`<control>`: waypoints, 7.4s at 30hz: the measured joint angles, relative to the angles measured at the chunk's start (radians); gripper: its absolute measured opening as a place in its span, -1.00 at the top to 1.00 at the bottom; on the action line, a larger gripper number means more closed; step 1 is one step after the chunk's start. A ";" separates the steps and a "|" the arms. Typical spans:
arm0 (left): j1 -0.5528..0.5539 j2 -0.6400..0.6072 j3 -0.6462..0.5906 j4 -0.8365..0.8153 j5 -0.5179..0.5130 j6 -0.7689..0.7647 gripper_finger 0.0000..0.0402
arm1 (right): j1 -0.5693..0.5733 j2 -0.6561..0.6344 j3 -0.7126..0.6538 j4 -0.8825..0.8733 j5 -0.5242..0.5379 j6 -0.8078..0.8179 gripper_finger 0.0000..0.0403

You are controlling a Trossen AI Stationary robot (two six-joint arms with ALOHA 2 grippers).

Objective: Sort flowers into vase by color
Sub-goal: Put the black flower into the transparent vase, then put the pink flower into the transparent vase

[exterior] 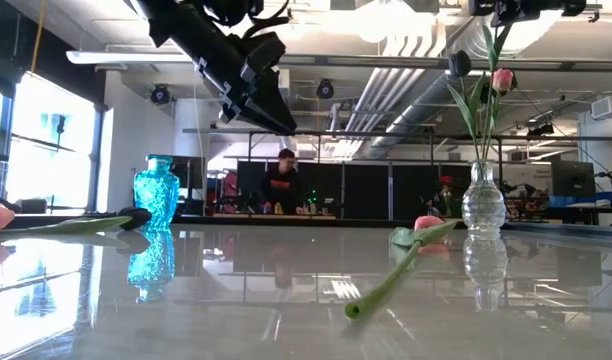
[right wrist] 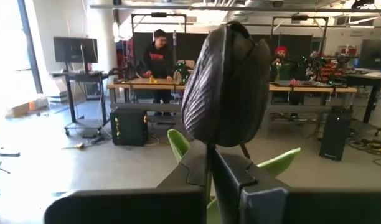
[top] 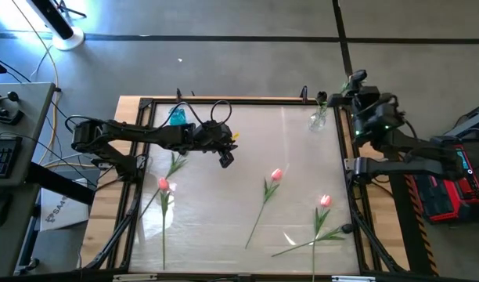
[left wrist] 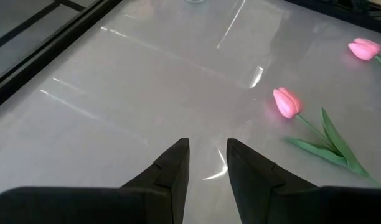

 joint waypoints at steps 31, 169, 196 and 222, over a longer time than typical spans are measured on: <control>0.013 0.000 0.000 -0.089 0.011 -0.202 0.53 | 0.021 -0.022 -0.001 -0.084 -0.028 0.103 0.17; -0.472 0.109 0.004 -0.059 0.075 -0.548 0.53 | 0.511 1.035 0.151 -0.634 -0.790 2.237 0.26; -0.468 0.109 0.004 -0.090 0.096 -0.523 0.53 | 0.488 0.988 0.149 -0.644 -0.908 2.103 0.98; -0.380 0.109 0.004 -0.051 0.090 -0.541 0.53 | 0.607 0.437 0.149 -1.201 -0.238 1.715 1.00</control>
